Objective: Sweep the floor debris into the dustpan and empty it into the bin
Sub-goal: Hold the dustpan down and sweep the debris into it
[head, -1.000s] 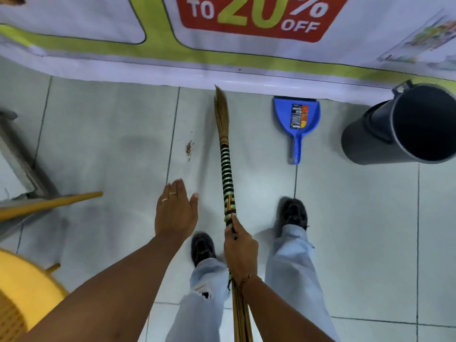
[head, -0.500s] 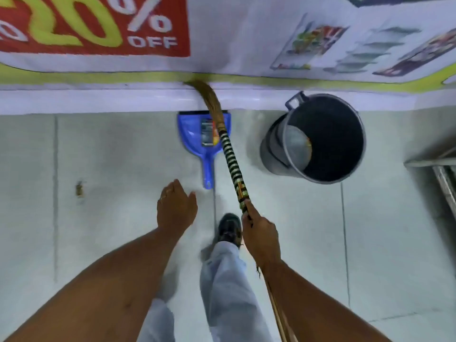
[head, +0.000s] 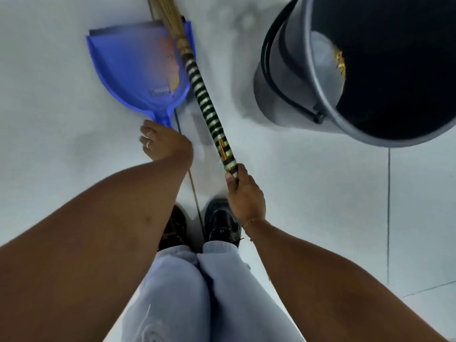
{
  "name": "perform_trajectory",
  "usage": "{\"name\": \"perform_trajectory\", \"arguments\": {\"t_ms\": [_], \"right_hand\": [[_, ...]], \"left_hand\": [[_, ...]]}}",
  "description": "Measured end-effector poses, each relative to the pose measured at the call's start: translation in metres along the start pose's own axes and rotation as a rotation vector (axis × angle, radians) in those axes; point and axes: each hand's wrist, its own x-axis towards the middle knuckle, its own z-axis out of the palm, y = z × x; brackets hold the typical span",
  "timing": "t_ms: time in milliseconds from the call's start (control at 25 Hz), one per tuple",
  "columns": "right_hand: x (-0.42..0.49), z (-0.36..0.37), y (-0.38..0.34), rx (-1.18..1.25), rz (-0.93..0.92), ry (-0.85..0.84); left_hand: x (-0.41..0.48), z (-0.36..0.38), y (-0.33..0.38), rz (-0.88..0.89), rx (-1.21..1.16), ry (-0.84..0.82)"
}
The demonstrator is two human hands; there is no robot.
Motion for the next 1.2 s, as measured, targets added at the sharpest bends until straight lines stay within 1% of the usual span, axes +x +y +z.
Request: {"name": "perform_trajectory", "arguments": {"t_ms": [80,120,240,320,440,560,600,640,680,720,800,880,1000,1080,1200], "right_hand": [[0.008,0.007,-0.001,0.048,-0.013,-0.012],[0.009,0.007,-0.003,0.057,0.001,-0.027],[-0.012,-0.007,-0.020,0.002,0.049,-0.096],[-0.049,-0.023,-0.040,-0.099,-0.036,-0.122],[-0.123,-0.042,-0.083,-0.124,-0.082,-0.103],[-0.188,-0.042,-0.140,-0.136,-0.101,-0.142],[-0.196,-0.037,-0.154,-0.132,-0.114,-0.154],[-0.198,-0.034,-0.157,-0.144,-0.100,-0.165],[-0.232,-0.009,-0.199,-0.186,-0.177,-0.161],[-0.247,0.001,-0.222,-0.218,-0.215,-0.138],[-0.246,0.008,-0.237,-0.231,-0.250,-0.097],[-0.253,0.050,-0.262,-0.245,-0.194,-0.085],[-0.257,0.124,-0.291,-0.183,-0.102,-0.029],[-0.253,0.163,-0.303,-0.138,-0.050,0.023],[-0.234,0.215,-0.302,-0.181,-0.003,0.015]], "left_hand": [[0.014,0.007,0.000,-0.059,-0.094,0.017],[0.015,0.004,-0.003,-0.055,-0.114,0.008],[-0.006,-0.029,-0.025,-0.007,-0.045,-0.047],[-0.035,-0.070,-0.054,-0.036,-0.013,-0.103],[-0.085,-0.142,-0.112,-0.161,-0.089,-0.148],[-0.126,-0.213,-0.178,-0.320,-0.242,-0.157],[-0.131,-0.228,-0.194,-0.366,-0.275,-0.145],[-0.134,-0.227,-0.204,-0.396,-0.278,-0.149],[-0.131,-0.266,-0.256,-0.422,-0.334,-0.127],[-0.130,-0.284,-0.287,-0.403,-0.349,-0.124],[-0.125,-0.289,-0.316,-0.370,-0.322,-0.115],[-0.109,-0.298,-0.373,-0.360,-0.285,-0.134],[-0.068,-0.286,-0.447,-0.356,-0.244,-0.154],[-0.048,-0.270,-0.482,-0.368,-0.229,-0.180],[-0.020,-0.236,-0.528,-0.432,-0.221,-0.230]]}}
